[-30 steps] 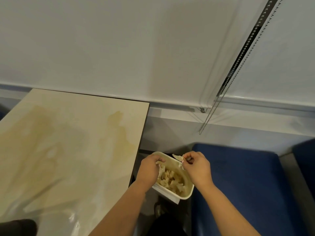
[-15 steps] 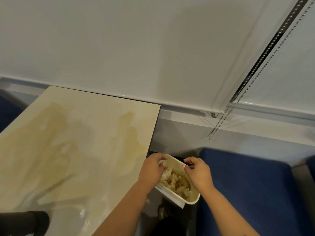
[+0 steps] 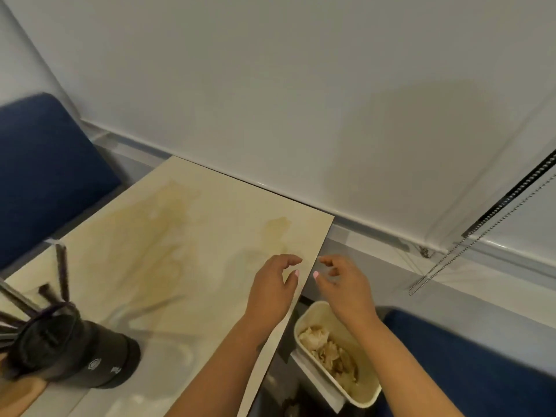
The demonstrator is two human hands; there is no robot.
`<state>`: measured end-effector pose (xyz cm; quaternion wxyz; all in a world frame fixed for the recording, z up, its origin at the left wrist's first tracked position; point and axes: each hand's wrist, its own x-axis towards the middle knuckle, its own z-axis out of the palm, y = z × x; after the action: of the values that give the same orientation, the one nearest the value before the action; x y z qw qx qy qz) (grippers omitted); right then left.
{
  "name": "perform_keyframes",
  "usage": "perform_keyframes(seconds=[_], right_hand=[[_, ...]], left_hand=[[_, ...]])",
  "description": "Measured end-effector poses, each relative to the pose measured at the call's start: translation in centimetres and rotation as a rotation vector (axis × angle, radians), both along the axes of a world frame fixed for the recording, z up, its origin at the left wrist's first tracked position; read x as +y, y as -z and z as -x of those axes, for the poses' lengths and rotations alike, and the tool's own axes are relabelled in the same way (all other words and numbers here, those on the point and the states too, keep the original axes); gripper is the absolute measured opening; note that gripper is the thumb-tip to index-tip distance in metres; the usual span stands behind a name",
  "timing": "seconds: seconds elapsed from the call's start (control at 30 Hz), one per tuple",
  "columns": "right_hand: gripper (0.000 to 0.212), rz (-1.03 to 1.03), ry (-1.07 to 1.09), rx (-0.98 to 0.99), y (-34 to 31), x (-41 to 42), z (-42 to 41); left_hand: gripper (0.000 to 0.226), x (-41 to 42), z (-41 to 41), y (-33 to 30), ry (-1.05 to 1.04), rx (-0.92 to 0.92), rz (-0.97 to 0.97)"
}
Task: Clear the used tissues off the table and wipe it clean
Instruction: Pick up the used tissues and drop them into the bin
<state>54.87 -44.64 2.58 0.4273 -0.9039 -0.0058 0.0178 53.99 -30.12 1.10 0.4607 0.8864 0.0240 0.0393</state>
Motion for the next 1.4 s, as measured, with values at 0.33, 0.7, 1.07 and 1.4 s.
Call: perform_keyframes(seconds=[0.33, 0.7, 1.07, 1.4], right_hand=[[0.025, -0.146, -0.237, -0.151, -7.0, 6.8, -3.3], [0.024, -0.303, -0.592, -0.265, -13.9, 15.6, -2.7], [0.026, -0.384, -0.9, -0.286, -16.5, 22.8, 3.2], [0.027, -0.437, -1.05, -0.308, -17.6, 26.4, 10.4]], left_hand=[[0.022, 5.5, 0.7, -7.8, -0.28, -0.178, 0.014], [0.024, 11.8, 5.2, -14.4, -0.652, -0.316, -0.066], [0.025, 15.5, 14.6, -16.4, -1.047, -0.318, -0.039], [0.018, 17.3, 23.0, -16.0, -1.291, -0.332, -0.093]])
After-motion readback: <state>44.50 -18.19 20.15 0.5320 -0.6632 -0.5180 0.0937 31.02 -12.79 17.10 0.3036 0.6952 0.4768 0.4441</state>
